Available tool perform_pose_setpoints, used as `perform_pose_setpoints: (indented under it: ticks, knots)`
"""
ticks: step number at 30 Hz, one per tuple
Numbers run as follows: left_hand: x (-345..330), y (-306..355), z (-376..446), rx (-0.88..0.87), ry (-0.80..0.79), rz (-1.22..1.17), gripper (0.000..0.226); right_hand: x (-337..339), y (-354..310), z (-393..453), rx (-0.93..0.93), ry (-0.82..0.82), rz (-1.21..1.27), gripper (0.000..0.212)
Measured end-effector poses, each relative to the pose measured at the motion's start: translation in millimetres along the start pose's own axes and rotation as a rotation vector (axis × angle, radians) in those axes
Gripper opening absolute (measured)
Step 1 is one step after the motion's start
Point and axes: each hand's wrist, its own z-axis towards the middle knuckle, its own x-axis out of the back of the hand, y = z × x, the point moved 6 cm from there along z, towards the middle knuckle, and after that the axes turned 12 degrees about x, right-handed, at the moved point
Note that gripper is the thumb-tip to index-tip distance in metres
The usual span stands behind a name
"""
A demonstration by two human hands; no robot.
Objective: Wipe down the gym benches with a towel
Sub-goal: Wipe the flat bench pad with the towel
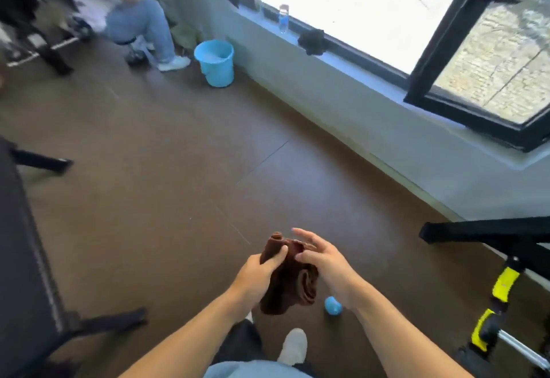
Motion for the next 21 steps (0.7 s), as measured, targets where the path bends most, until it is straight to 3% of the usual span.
perform_pose_setpoints:
  ticks: [3, 5, 7, 10, 12, 16, 21]
  knots:
    - [44, -30, -20, 0.021, 0.128, -0.251, 0.043, -54, -4, 0, 0.031, -0.207, -0.150, 0.062]
    - [73, -48, -42, 0.030, 0.203, -0.380, 0.024, -94, -9, 0, 0.092, -0.312, -0.271, 0.051]
    - [97, -67, -61, 0.055, 0.218, -0.447, 0.023, -134, -13, 2, 0.184, -0.370, -0.391, 0.033]
    - [145, -93, -88, 0.026, 0.339, -0.546, 0.025, -195, -16, 6, 0.261, -0.399, -0.470, 0.020]
    - [182, -104, -109, -0.037, 0.450, -0.584, 0.016, -240, -17, 6, 0.297, -0.431, -0.476, 0.022]
    - [266, -143, -140, -0.106, 0.687, -0.534, 0.020, -335, -8, 5, 0.302, -0.497, -0.483, 0.027]
    - [360, -202, -162, -0.115, 0.699, -0.589, 0.020, -448, 17, 8, 0.289, -0.450, -0.502, 0.021]
